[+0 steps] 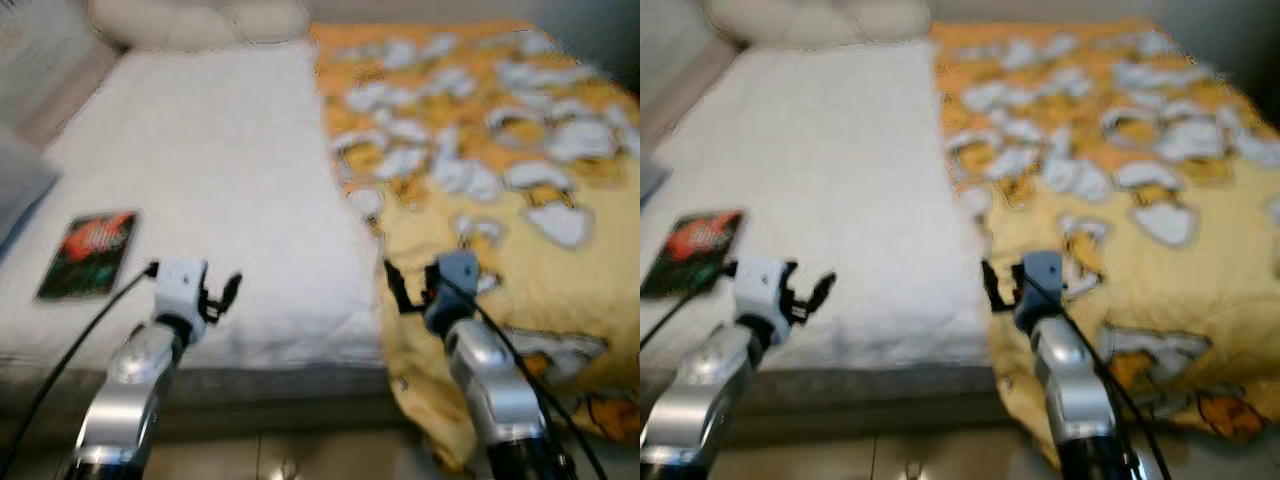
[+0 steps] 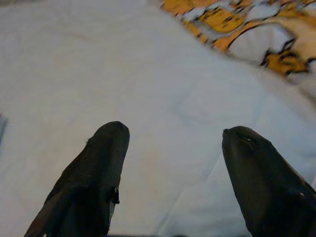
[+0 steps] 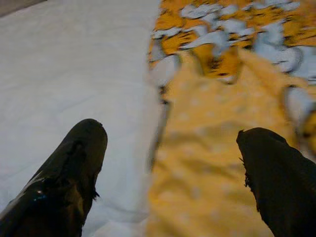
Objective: Clean up the room
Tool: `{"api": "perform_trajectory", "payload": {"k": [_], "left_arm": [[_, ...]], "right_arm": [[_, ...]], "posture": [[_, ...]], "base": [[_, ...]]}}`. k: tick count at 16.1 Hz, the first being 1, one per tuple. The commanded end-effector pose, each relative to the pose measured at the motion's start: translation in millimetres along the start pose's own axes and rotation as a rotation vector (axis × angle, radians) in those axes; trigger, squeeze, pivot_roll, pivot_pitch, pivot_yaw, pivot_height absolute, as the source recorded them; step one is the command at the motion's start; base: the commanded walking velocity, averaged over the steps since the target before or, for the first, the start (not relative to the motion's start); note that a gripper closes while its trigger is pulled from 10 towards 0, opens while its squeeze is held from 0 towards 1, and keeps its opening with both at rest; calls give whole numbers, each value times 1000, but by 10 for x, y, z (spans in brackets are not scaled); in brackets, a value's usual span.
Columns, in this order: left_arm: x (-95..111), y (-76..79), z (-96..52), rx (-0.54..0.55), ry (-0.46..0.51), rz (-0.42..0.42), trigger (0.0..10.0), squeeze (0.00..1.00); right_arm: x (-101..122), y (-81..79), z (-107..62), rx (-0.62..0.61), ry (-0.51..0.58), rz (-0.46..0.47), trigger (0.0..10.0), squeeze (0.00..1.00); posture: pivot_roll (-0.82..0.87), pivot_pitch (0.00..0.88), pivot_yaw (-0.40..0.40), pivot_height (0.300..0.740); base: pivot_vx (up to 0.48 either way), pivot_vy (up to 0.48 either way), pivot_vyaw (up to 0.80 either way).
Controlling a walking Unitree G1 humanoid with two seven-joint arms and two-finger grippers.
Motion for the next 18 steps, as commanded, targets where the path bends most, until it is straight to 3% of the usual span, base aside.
{"api": "perform_trajectory", "payload": {"k": [1,7,11,12,15,18], "left_arm": [[7,11,0,-12,0,5,10000,0],[13,-3,10,-14,-6,20,10000,0],[-52,-85,-2,20,-41,60,10000,0],[-29,-56,-10,-13,-27,77,10000,0],[-73,85,-61,-168,-60,119,10000,0],[-133,112,-140,-277,-97,177,10000,0]], "right_arm": [[23,24,14,-9,8,0,10000,0],[13,26,32,-5,2,-11,10000,0],[-7,-32,95,48,-27,11,10000,0],[-33,-43,133,55,-53,8,10000,1000],[-76,-60,294,47,-102,-21,10000,1000],[-237,-127,492,37,-215,-128,10000,1000]], "posture": [[53,0,42,740],[55,0,44,740],[58,0,48,740],[61,0,51,740],[68,0,64,740],[86,0,87,740]], "base": [[337,0,0],[322,0,0],[0,0,0],[0,0,0],[0,0,0],[0,0,0]]}}
Point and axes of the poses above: a point about 5 cm out from each wrist's last joint towards the gripper, its own z axis pointing out of the wrist towards the gripper, its own x axis along the axis of the wrist's last joint, y = z × x, the point moved 5 cm from there along z, pointing out of the wrist towards the gripper, and after that the axes turned 14 degrees about z, right-handed, at the moved point
